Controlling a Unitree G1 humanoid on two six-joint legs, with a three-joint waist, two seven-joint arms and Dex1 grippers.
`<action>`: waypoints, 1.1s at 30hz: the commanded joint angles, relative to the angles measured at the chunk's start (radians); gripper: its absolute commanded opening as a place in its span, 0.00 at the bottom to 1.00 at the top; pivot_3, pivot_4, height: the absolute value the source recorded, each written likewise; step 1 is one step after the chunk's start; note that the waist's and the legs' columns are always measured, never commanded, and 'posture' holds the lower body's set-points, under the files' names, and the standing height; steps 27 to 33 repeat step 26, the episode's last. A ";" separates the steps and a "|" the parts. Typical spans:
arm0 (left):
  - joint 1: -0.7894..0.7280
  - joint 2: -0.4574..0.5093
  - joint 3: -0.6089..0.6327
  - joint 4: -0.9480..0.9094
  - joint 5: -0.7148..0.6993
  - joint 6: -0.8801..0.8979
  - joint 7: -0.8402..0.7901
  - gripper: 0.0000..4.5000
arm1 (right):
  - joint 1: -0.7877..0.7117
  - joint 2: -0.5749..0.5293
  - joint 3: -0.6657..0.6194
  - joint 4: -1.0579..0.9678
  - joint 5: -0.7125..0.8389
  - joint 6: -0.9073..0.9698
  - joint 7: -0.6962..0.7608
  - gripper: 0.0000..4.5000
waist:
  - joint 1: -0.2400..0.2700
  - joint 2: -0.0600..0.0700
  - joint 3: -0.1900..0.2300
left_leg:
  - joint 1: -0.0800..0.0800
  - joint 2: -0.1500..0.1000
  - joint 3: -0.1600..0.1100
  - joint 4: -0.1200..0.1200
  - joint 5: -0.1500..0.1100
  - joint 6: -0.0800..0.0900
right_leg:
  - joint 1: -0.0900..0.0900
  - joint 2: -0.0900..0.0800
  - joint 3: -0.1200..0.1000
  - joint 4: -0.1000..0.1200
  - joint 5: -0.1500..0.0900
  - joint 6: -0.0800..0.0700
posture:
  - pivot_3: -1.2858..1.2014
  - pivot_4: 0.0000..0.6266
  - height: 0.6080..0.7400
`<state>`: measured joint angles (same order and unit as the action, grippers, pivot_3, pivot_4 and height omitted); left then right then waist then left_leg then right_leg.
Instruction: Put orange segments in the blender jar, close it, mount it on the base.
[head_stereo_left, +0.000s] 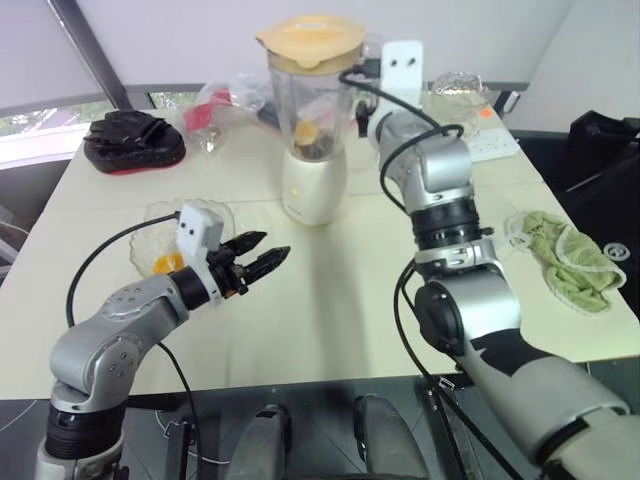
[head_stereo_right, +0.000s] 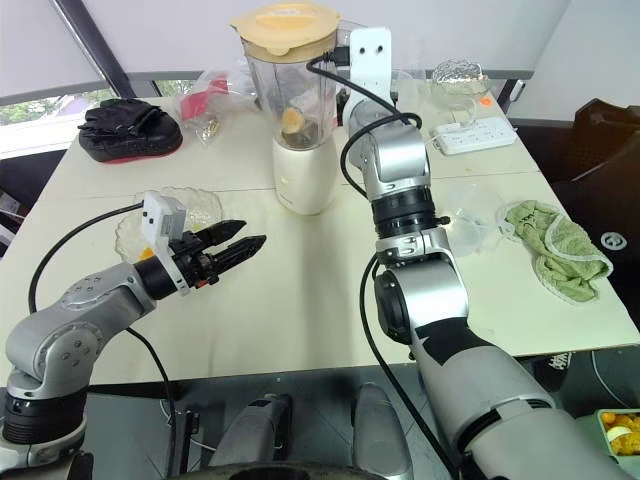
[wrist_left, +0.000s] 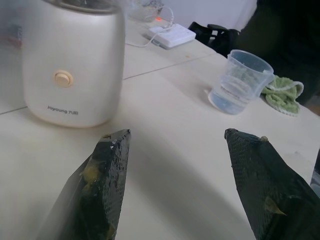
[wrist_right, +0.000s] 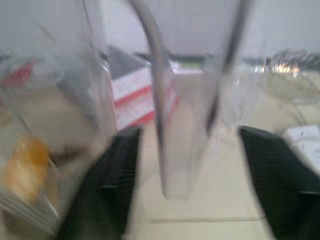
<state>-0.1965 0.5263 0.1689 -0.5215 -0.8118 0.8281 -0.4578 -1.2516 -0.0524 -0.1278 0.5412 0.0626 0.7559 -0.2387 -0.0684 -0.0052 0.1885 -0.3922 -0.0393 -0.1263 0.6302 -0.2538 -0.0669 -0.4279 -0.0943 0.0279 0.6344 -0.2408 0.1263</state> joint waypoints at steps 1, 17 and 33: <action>-0.006 0.009 -0.008 -0.026 -0.001 -0.013 -0.015 0.69 | -0.014 -0.002 -0.003 -0.078 0.001 0.003 0.005 0.99 | -0.002 0.000 0.000 | 0.000 0.000 0.000 0.000 0.000 0.000 | 0.000 0.000 0.000 0.000 0.000 0.000 | 0.52 0.24 1.00; 0.013 0.011 0.042 -0.029 0.036 -0.054 0.024 0.69 | 0.496 -0.350 0.082 -0.712 0.194 0.016 0.644 0.99 | 0.013 0.000 0.000 | 0.000 0.000 0.000 0.000 0.000 0.000 | 0.001 0.000 0.000 -0.001 0.000 0.000 | 0.52 0.24 1.00; 0.100 0.100 0.087 -0.107 0.049 -0.077 -0.001 0.69 | 0.721 -0.740 -0.041 -0.903 0.456 0.030 1.100 0.99 | 0.027 0.000 0.000 | 0.001 0.001 0.001 0.001 0.000 0.001 | 0.004 0.000 0.000 -0.003 0.000 0.000 | 0.52 0.24 1.00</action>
